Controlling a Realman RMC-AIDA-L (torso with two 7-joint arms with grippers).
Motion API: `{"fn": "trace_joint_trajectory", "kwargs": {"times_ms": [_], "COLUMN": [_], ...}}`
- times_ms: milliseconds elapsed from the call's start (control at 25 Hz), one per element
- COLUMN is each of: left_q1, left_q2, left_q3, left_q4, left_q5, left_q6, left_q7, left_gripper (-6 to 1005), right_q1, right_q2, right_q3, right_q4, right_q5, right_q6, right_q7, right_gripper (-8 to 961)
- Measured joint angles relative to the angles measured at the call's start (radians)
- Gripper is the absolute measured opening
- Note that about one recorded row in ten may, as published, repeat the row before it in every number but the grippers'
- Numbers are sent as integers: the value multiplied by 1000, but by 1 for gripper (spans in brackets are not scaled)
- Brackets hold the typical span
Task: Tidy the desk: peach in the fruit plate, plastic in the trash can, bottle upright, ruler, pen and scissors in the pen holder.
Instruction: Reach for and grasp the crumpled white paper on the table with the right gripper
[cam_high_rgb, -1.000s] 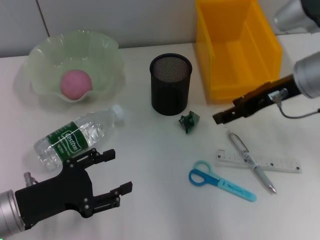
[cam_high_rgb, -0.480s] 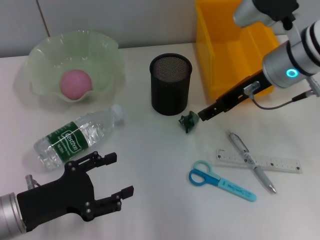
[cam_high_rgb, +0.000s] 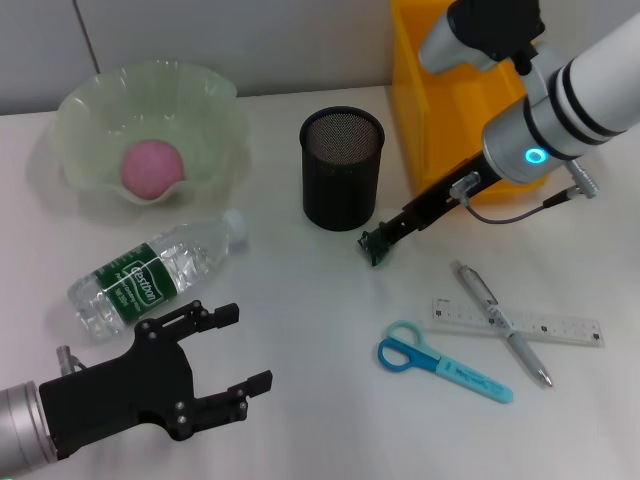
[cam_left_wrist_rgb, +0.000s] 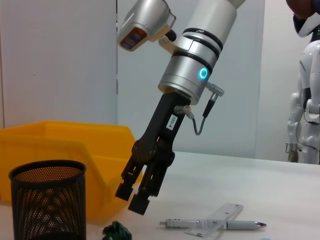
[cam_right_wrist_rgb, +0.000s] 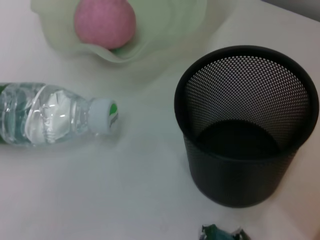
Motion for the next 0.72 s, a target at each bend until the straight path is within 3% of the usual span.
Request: {"fn": "trace_joint_trajectory", "kwargs": {"times_ms": [720], "left_q1": [-1], "left_q2": [0], "left_q3": [2], "left_q4": [1], "left_q5": [6], "left_q6": [2], "left_q7": [0], "left_gripper": [803], "right_q1": [61], "right_q2": [4], "right_q3": [-57], "right_q4": [144], "right_q5": [4], "right_q6": [122], "right_q7": [5], "right_gripper": [826]}}
